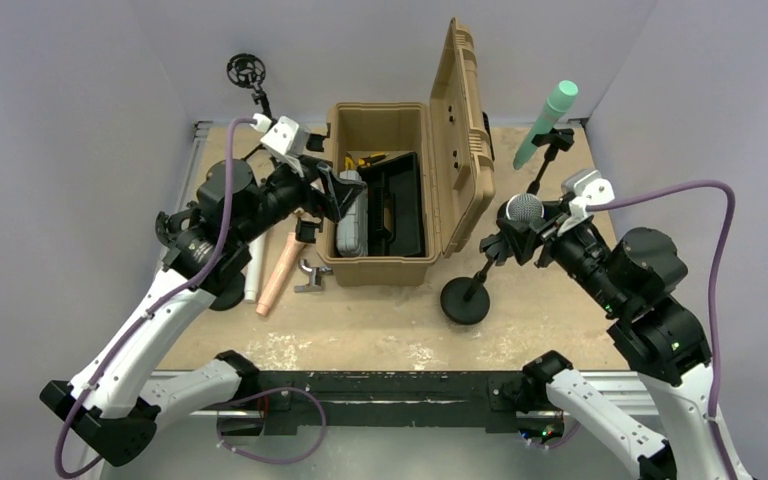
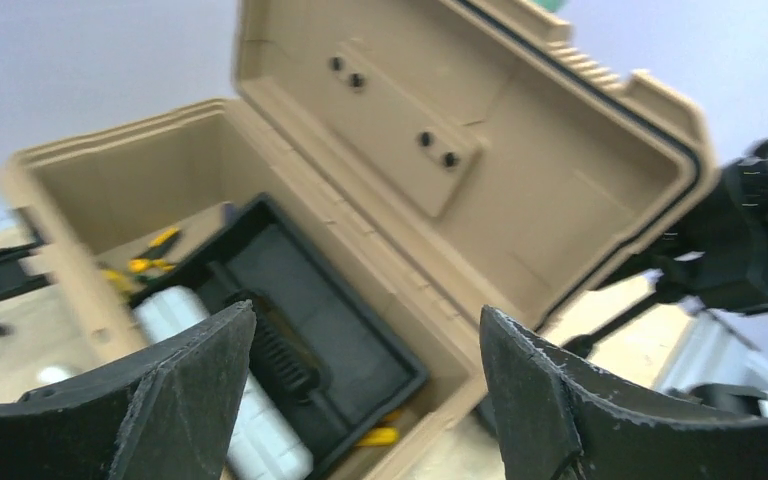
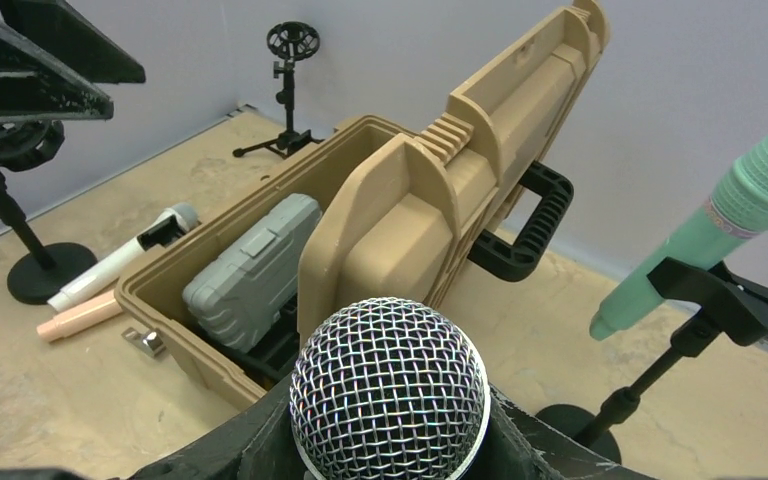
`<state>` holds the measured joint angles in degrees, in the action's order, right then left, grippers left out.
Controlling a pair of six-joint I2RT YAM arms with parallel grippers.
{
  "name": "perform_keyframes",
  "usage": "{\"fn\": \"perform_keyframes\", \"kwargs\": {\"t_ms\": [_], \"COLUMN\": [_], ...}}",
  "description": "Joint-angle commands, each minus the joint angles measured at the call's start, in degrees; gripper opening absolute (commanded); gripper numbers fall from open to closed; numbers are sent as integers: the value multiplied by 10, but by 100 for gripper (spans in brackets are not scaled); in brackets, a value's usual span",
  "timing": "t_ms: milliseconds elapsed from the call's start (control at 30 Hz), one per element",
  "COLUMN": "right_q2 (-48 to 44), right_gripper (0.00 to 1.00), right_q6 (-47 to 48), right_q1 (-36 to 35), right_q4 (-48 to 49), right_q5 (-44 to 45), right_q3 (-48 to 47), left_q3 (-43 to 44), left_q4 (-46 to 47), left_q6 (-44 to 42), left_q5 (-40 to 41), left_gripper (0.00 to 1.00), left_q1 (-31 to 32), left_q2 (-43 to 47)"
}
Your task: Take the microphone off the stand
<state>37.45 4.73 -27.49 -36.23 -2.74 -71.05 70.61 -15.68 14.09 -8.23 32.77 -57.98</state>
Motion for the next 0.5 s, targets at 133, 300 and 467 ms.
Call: {"fn": "perform_keyframes", "kwargs": {"t_ms": [133, 300, 467], "right_q2": [-19, -26, -20], "right_gripper": [0, 0, 0], "right_q6": [-4, -9, -20], "right_q1": [-2, -2, -1], "right_q4": [100, 99, 93], "right_q5": [-16, -9, -3], "right_q3": [14, 22, 20], "left_q3": [-121, -217, -185], "left_q4": [257, 403, 440], "left_q6": [97, 48, -96], "left_q5": [-130, 34, 184], "left_gripper": [80, 82, 83], "left_q1": [91, 242, 373], "left_q2": [8, 13, -69]}}
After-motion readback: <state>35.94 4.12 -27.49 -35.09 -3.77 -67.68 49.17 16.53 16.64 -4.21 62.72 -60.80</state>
